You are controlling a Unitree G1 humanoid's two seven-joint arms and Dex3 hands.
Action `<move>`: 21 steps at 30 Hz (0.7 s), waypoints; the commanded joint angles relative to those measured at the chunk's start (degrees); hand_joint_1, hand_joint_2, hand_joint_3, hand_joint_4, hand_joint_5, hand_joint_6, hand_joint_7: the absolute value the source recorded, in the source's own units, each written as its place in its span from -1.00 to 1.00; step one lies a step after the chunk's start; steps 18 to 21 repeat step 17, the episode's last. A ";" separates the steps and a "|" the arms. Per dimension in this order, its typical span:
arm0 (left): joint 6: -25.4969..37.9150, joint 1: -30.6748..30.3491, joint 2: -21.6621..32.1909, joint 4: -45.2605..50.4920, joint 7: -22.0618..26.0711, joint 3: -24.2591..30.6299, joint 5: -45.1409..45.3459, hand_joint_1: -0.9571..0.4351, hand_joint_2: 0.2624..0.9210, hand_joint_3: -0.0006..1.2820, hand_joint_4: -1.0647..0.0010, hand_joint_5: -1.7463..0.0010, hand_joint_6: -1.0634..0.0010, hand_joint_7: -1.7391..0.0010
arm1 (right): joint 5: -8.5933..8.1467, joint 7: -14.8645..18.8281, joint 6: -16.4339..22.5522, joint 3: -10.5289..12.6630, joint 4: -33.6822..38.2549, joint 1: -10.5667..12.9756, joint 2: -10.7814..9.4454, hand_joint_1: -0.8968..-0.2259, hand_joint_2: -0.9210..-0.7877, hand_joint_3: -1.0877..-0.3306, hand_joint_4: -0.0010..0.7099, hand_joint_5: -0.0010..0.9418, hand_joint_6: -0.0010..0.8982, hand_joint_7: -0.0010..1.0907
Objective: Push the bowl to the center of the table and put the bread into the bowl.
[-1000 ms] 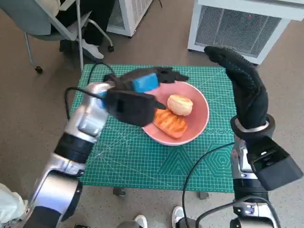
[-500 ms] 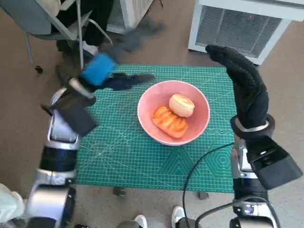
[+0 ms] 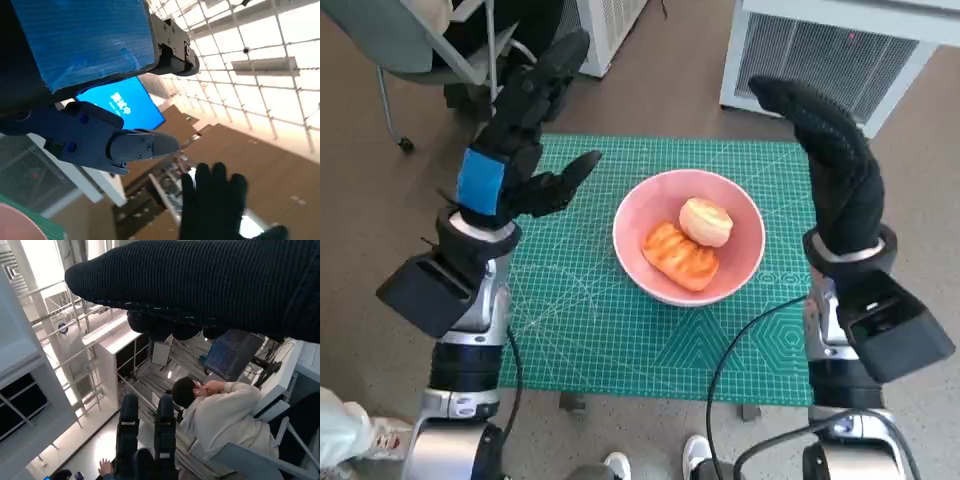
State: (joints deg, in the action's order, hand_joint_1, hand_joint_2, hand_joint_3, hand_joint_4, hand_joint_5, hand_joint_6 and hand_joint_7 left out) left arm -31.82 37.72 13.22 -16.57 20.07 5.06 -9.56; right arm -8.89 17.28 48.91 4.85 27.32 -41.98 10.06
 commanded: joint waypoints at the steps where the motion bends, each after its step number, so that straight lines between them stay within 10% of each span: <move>1: 0.78 -1.83 -0.38 1.97 0.29 0.33 -1.51 -0.47 1.00 -0.36 0.45 0.98 0.40 0.78 | -0.01 0.35 0.07 -0.06 0.88 -0.66 -0.08 -0.02 -1.00 -0.32 -0.66 -0.36 -1.00 0.15; 21: -1.78 -3.46 -3.20 0.20 -2.44 0.52 0.12 -0.45 1.00 -0.34 0.54 1.00 0.41 0.83 | 0.41 0.10 -1.04 -0.20 0.54 -2.14 0.03 -0.03 -1.00 -0.30 -0.52 -0.59 -1.00 0.20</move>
